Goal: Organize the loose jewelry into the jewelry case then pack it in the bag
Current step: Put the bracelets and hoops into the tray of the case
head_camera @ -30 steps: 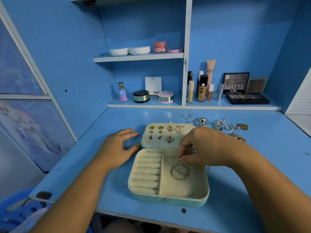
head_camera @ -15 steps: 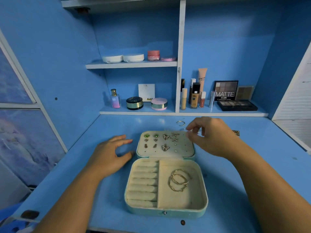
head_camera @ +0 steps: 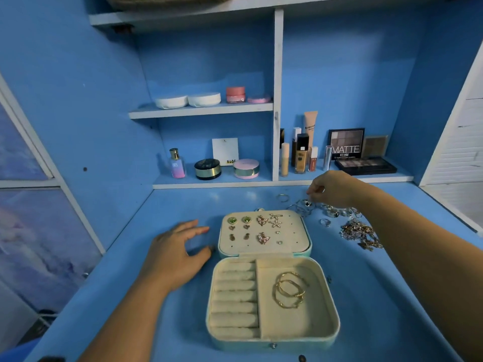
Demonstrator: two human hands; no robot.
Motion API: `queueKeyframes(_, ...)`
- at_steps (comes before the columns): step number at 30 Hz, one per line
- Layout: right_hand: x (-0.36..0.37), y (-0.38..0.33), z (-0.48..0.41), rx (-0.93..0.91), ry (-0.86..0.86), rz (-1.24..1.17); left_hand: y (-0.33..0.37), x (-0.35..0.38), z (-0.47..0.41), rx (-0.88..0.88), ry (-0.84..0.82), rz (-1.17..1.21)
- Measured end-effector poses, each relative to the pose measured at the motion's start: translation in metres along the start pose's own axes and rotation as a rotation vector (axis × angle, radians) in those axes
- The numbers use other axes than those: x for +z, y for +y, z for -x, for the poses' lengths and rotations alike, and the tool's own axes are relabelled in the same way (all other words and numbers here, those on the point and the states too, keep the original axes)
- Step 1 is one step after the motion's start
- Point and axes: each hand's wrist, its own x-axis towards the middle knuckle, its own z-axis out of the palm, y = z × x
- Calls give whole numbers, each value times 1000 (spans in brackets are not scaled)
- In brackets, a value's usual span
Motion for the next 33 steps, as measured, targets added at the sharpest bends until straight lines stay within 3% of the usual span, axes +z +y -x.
queueKeyframes(9, 12, -1, -8, -86, -16, 75, -2, 1, -1, 7, 8, 9)
queueKeyframes(12, 4, 7, -9, -20, 37, 11, 0, 1, -1, 2, 1, 25)
queueKeyframes(14, -2, 17, -12, 54, 75, 98, 1, 1, -1, 0, 2, 22)
queueKeyframes(18, 0, 25, -10, 151, -20, 269, 3, -2, 0, -9, -8, 28)
queueKeyframes(23, 3, 14, -5, 41, 160, 199, 4, -2, 0, -10, 3, 10)
queueKeyframes(28, 7, -6, 8, -127, -78, 110, 4, -1, 2, -13, 5, 3)
queueKeyframes(33, 12, -18, 11, -192, -40, 365, 3, -1, 1, -17, 8, 2)
